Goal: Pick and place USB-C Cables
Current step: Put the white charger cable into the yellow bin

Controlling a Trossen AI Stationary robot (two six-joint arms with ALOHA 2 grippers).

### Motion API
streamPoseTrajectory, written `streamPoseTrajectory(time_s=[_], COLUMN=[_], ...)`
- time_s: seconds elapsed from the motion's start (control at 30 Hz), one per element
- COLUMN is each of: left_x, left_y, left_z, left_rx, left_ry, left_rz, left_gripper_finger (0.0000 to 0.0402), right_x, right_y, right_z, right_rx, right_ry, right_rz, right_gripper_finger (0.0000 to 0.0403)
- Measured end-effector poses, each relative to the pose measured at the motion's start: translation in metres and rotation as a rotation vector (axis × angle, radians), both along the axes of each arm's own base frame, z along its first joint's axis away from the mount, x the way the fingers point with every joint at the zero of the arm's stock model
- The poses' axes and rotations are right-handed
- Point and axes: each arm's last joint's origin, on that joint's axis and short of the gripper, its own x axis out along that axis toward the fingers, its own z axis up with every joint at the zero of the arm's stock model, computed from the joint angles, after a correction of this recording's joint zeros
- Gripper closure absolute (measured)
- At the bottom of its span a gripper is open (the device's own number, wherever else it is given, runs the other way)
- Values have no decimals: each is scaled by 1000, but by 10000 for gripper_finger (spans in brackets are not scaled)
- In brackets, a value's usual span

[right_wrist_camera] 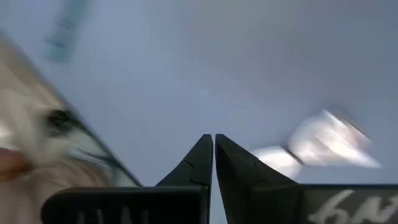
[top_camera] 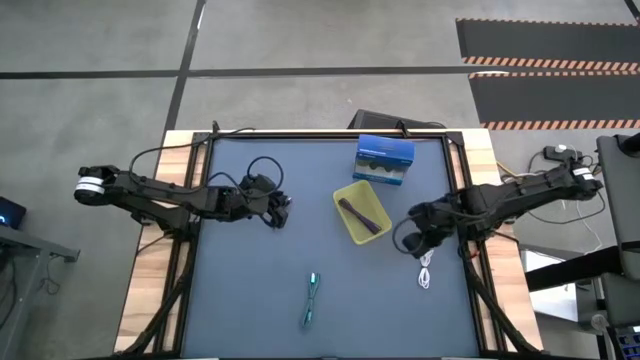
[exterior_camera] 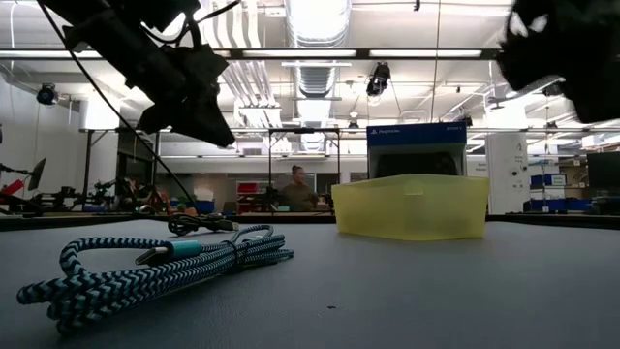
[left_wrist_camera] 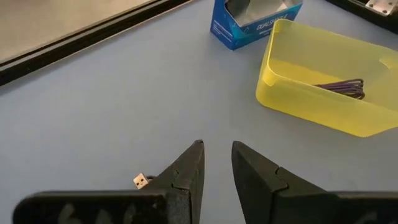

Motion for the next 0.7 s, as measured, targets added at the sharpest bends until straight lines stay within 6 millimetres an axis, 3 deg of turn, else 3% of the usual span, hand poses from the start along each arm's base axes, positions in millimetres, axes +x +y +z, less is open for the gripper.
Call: streamPoseTrajectory(time_s=[0.17,0.7], left_x=[1,1], left_y=[0,0], left_z=[2,2], left_rx=[5,7], left_ry=[-20,-24], left_rz=[1,6], left_gripper_finger=[336,336], right_x=[-6,5], right_y=[-2,-2], right_z=[-16,-29], right_rx=[-33,-78], right_ry=[145,198], right_rz=[14,27], right_gripper_finger=[390,390])
